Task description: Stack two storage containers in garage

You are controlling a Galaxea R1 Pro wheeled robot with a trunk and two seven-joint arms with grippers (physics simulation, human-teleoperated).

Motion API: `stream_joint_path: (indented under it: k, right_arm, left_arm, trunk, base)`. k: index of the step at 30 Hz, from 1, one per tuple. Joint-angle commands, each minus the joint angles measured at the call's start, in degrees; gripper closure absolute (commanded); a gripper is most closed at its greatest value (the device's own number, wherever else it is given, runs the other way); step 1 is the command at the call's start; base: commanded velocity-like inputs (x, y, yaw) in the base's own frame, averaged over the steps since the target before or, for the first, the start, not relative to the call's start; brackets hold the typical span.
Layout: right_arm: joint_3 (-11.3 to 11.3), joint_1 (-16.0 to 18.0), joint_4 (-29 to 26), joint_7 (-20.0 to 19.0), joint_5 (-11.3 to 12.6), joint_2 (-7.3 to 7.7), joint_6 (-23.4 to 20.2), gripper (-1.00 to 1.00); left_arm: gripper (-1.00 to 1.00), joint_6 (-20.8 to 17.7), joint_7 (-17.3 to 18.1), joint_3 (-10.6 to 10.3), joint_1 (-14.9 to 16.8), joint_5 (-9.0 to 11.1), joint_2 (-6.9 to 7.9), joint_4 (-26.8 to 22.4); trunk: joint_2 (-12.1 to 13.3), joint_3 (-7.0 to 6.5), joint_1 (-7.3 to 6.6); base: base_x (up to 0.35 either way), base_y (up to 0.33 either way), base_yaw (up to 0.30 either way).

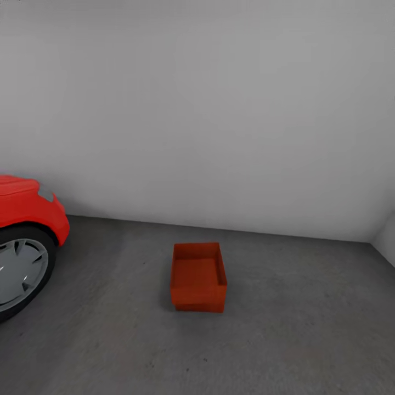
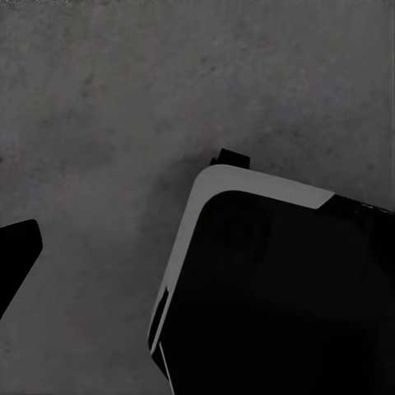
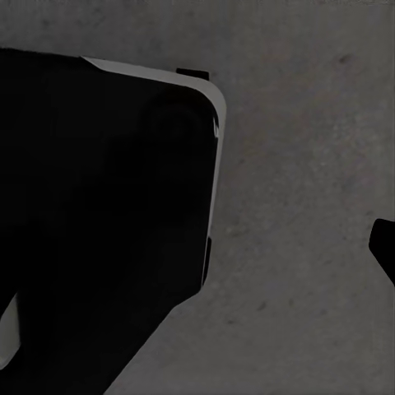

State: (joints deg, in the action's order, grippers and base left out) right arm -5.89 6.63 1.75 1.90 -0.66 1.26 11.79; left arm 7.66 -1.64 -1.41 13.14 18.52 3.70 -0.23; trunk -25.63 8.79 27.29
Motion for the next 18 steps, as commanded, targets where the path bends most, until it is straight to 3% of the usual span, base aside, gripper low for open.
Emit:
stream_joint_path:
  k: [1, 18]
  right_arm:
    - [-0.4, 0.1, 0.2, 0.2, -0.1, -0.03, 0.3, -1.00]
    - [-0.4, 0.1, 0.2, 0.4, -2.0, -0.29, 0.4, -1.00]
  left_arm:
    - [-1.00, 0.2, -0.1, -0.2, 0.0, 0.2, -0.01, 0.0]
    - [-1.00, 0.2, -0.1, -0.2, 0.0, 0.2, -0.01, 0.0]
  trunk:
    - [-0.1, 0.01, 0.03]
    - [-0.1, -1.55, 0.03]
  base:
    - [0.000, 0.000, 0.000]
    - [0.000, 0.000, 0.000]
